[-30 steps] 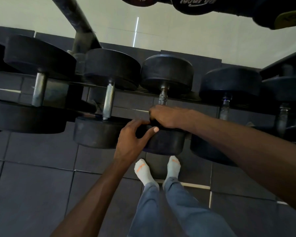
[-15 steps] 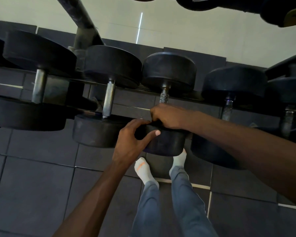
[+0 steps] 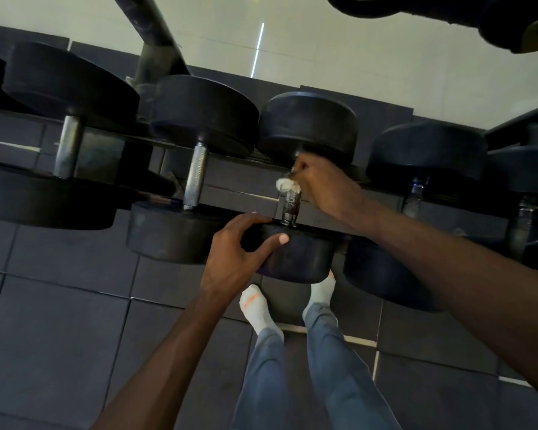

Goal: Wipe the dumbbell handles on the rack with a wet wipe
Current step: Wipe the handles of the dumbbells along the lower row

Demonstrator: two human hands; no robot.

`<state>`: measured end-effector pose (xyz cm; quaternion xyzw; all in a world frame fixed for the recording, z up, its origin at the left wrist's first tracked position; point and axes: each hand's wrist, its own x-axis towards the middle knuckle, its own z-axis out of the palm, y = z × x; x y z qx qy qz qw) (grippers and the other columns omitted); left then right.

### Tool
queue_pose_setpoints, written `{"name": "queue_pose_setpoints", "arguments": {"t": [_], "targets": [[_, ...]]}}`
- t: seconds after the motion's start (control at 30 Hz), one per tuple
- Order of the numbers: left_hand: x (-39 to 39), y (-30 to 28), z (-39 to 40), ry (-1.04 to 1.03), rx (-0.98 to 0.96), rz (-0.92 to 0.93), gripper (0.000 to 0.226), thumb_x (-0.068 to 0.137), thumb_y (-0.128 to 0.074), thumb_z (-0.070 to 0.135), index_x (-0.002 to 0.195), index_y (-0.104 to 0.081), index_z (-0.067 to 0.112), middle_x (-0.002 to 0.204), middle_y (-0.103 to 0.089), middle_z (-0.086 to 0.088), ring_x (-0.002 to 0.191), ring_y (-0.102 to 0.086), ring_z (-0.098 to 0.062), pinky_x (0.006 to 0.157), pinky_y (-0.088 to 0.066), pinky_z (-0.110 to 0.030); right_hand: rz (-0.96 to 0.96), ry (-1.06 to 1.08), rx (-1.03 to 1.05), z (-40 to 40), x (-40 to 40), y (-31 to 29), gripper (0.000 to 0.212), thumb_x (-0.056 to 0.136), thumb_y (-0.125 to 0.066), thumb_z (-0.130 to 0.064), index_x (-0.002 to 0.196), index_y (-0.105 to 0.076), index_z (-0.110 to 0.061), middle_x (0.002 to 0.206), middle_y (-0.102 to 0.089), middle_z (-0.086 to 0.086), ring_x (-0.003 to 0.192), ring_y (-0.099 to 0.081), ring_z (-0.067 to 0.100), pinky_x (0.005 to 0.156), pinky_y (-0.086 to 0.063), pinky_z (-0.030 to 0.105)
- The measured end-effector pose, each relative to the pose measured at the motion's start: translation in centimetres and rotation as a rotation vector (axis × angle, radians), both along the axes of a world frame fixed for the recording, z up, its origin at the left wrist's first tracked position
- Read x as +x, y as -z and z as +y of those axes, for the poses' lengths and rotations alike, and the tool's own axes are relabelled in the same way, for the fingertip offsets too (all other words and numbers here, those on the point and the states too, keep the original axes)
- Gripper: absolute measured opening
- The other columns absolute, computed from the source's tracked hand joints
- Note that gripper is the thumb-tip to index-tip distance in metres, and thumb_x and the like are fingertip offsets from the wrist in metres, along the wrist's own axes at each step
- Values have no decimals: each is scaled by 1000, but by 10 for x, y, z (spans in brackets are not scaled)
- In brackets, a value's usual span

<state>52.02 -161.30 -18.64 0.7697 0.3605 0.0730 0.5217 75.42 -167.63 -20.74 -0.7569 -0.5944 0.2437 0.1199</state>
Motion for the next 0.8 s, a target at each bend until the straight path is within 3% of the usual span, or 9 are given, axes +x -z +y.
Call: {"name": "queue_pose_setpoints", "arguments": {"t": [0.03, 0.1, 0.2, 0.27, 0.4, 0.53, 0.67, 0.73, 0.8], "targets": [[0, 0, 0, 1, 1, -1, 42, 85, -80, 46, 118, -72, 22, 119, -67, 13, 115, -60, 3, 94, -45, -9, -29, -22, -4, 4, 3, -1, 13, 91, -61, 4, 85, -71, -3, 96, -56, 11, 84, -59, 27, 73, -52, 42], [-1, 0, -1, 3, 10, 6, 42, 85, -79, 47, 118, -72, 21, 119, -67, 14, 115, -59, 5, 94, -44, -8, -51, -198, -43, 4, -4, -5, 13, 95, -63, -11, 84, -69, -9, 94, -53, 3, 82, -59, 20, 70, -51, 36], [-1, 1, -1, 1, 18, 13, 44, 85, -78, 49, 119, -72, 21, 119, -67, 13, 115, -58, 6, 96, -46, -11, 20, -458, -143, -7, -23, -17, 28, 98, -45, -33, 96, -66, -15, 99, -51, -1, 89, -55, 14, 78, -49, 33], [0, -1, -2, -4, 12, 8, 45, 84, -77, 50, 119, -72, 21, 118, -66, 15, 115, -58, 7, 95, -45, -9, -5, -461, -139, 1, -17, -20, 31, 98, -42, -30, 93, -67, -13, 95, -51, 1, 85, -54, 14, 74, -48, 32], [1, -3, -3, -9, -7, -11, 43, 84, -76, 50, 118, -71, 24, 116, -64, 21, 114, -59, 7, 94, -43, -7, -73, -294, -74, 14, 1, -10, 22, 94, -51, -8, 81, -68, -2, 92, -58, 12, 78, -60, 23, 71, -52, 33], [0, -1, -3, -6, 12, -10, 40, 86, -78, 46, 118, -71, 24, 116, -66, 17, 113, -60, 5, 94, -45, -9, -59, -495, -177, 4, -20, -13, 24, 99, -48, -16, 105, -70, -7, 105, -57, 9, 97, -58, 22, 80, -40, 26], [1, -3, -4, -12, 7, -2, 39, 86, -79, 44, 117, -70, 24, 114, -63, 21, 112, -58, 9, 93, -43, -6, -104, -626, -258, 12, -15, -16, 22, 97, -58, -15, 111, -72, -4, 111, -58, 12, 102, -57, 26, 87, -46, 30], [1, -3, -4, -15, 12, -6, 36, 85, -79, 44, 116, -69, 27, 114, -62, 25, 112, -57, 12, 92, -42, -5, -70, -581, -296, 15, -15, -19, 26, 101, -53, -15, 118, -69, -3, 115, -58, 13, 105, -57, 28, 80, -40, 23], [1, -3, -4, -15, 13, -3, 38, 85, -77, 47, 116, -68, 29, 114, -61, 26, 111, -57, 13, 92, -42, -4, -90, -597, -356, 18, -19, -23, 22, 98, -56, -19, 110, -72, -9, 109, -56, 8, 102, -58, 25, 77, -42, 25]]}}
